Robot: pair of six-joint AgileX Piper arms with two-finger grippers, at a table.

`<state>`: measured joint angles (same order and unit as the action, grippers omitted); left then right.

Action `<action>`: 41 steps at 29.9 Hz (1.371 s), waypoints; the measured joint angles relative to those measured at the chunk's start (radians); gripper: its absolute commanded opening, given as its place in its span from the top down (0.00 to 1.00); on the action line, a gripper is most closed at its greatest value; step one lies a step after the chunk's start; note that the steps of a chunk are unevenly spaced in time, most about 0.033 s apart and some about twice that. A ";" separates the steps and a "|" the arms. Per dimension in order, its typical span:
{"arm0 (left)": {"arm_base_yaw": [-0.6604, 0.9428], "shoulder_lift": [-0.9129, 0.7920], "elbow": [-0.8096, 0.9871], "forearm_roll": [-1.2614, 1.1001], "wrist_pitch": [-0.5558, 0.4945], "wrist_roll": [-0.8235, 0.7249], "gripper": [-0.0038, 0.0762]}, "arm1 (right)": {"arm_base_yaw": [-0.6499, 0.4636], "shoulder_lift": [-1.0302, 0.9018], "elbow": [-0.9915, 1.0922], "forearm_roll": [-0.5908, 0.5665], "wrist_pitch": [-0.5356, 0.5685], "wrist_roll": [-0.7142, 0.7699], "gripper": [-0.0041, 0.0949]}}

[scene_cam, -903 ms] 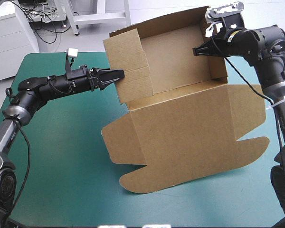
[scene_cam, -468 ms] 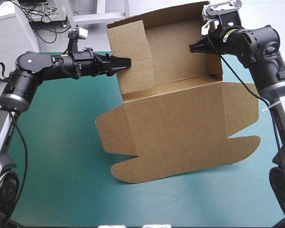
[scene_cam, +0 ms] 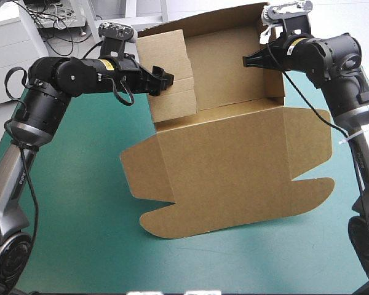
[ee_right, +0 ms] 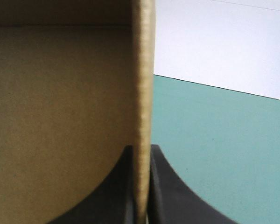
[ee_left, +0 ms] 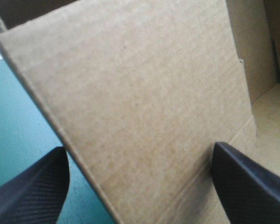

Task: Fold the box

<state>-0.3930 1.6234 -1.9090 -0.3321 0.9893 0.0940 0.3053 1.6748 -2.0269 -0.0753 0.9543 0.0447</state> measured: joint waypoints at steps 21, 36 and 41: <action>-0.004 0.039 -0.001 0.090 -0.024 -0.251 0.76 | 0.001 0.000 0.001 0.022 0.011 0.049 0.98; 0.005 0.083 0.003 0.169 0.021 -0.241 0.99 | 0.000 0.053 0.000 0.053 0.105 0.064 0.98; 0.006 0.157 0.003 0.168 0.058 -0.242 0.99 | -0.001 0.108 0.000 0.055 0.163 0.063 0.98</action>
<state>-0.3873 1.7800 -1.9057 -0.1643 1.0469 -0.1480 0.3045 1.7829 -2.0269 -0.0200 1.1172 0.1074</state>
